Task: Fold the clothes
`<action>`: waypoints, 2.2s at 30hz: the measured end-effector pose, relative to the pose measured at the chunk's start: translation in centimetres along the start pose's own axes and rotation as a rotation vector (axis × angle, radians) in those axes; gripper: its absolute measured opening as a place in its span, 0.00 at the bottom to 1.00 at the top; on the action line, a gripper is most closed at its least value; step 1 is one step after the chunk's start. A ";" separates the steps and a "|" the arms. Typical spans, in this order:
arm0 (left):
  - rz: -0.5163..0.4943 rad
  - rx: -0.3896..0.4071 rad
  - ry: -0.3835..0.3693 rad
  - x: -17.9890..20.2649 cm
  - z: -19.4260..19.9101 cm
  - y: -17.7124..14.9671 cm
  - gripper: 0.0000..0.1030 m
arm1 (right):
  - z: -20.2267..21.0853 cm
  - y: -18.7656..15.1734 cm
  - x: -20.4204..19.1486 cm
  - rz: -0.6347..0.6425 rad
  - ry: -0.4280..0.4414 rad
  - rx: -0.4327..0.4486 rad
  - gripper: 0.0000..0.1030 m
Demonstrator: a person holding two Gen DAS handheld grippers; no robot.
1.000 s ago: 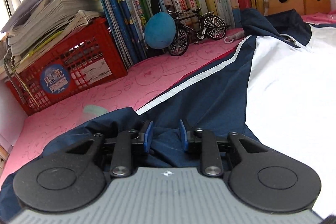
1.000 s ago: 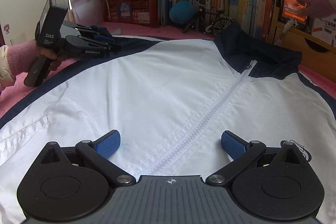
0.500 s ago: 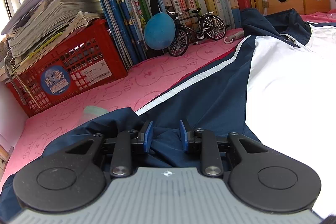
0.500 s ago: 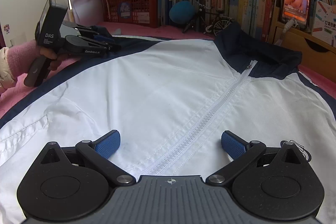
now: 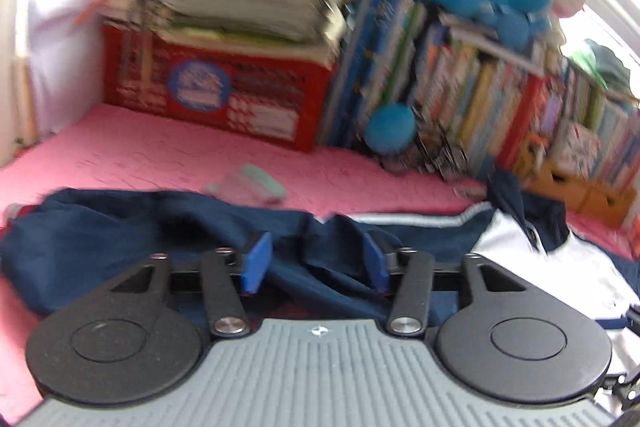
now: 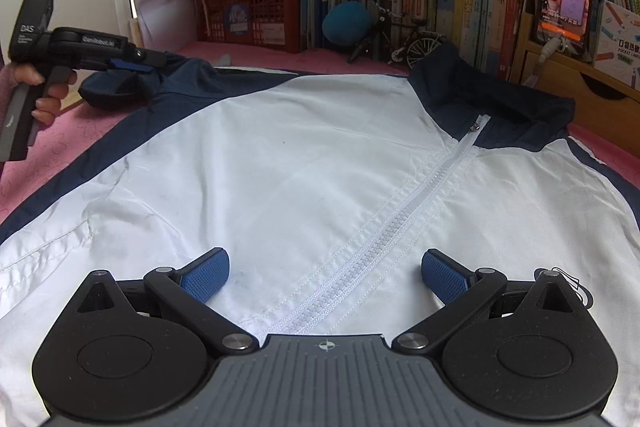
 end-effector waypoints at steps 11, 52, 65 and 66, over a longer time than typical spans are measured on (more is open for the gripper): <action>0.429 -0.088 0.050 -8.8 0.8 -0.9 0.71 | 0.0 0.0 0.0 0.000 0.000 0.001 1.00; 0.368 -0.122 -0.061 -10.4 -3.4 -1.1 0.39 | 1.1 5.7 -2.6 0.001 -0.027 0.050 0.97; -0.143 -0.055 -0.294 -1.9 6.9 -0.9 0.80 | -11.2 12.4 -14.1 0.066 0.167 -0.022 0.66; -0.092 -0.015 -0.280 -2.6 7.0 0.8 0.83 | -11.4 12.0 -14.4 0.090 0.157 -0.011 0.67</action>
Point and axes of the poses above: each gripper's, at about its wrist camera, not at the fingertips, and z roughly against the way its jaws point, x to its right, y to its top, the point moved 10 cm from there along -z, roughly the way its jaws point, and after that the axes turned 7 degrees about -x, right-handed, at the moved point
